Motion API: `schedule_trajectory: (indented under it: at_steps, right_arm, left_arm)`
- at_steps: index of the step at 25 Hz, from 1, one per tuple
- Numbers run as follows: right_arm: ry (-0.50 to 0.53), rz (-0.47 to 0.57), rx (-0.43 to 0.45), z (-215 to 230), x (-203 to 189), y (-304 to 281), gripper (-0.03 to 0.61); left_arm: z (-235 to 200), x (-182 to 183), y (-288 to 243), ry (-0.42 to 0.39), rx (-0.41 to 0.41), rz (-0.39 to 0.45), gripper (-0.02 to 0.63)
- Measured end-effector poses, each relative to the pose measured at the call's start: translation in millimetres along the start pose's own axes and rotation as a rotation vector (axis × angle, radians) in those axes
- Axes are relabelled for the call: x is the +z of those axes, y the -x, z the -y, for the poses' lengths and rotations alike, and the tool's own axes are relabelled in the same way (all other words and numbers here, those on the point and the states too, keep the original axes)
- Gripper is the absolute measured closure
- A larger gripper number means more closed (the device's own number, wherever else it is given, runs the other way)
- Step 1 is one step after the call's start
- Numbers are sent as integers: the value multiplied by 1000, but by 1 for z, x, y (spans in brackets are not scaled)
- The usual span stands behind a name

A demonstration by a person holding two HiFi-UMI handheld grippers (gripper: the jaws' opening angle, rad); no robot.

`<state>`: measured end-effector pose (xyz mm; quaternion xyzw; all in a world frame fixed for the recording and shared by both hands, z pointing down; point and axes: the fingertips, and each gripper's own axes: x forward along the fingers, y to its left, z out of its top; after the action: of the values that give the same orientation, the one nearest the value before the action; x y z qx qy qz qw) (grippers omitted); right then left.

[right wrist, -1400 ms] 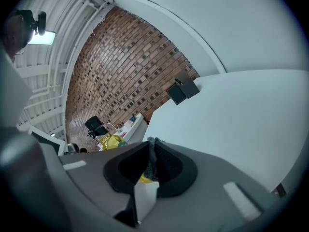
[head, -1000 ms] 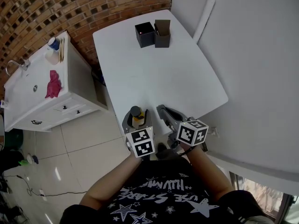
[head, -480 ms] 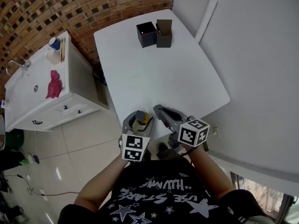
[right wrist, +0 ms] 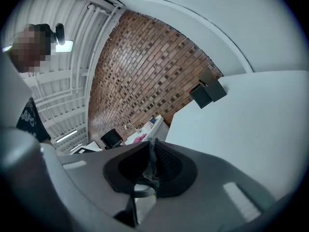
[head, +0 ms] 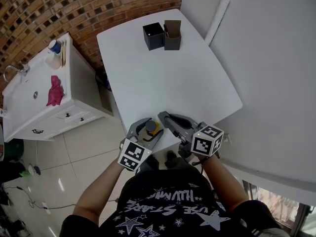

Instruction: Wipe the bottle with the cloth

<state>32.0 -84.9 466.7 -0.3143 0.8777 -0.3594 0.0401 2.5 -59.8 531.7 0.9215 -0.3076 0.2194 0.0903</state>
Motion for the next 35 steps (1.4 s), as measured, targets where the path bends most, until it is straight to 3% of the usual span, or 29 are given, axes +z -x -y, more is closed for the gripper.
schedule_trajectory:
  at_steps: [8,16,24,29,35]
  right_arm:
    - [36,-49,85,-17,1,-3,543]
    - [22,-37,75,-15,4,-5,543]
    - [6,-23,68,-13,7,-4,543]
    - [-10,-42,114,-17,4,-6,543]
    - [-37,-48,93,-9,-3,-8,543]
  left_arm:
    - [18,0,1,-138,-279,6,365]
    - [21,-1,1,-193,-375,-4,364]
    - [19,0,4,-228,-307,5,354]
    - [5,-1,22,-114,-208,37,347]
    - [-6,-4,49,-9,-84,70,348]
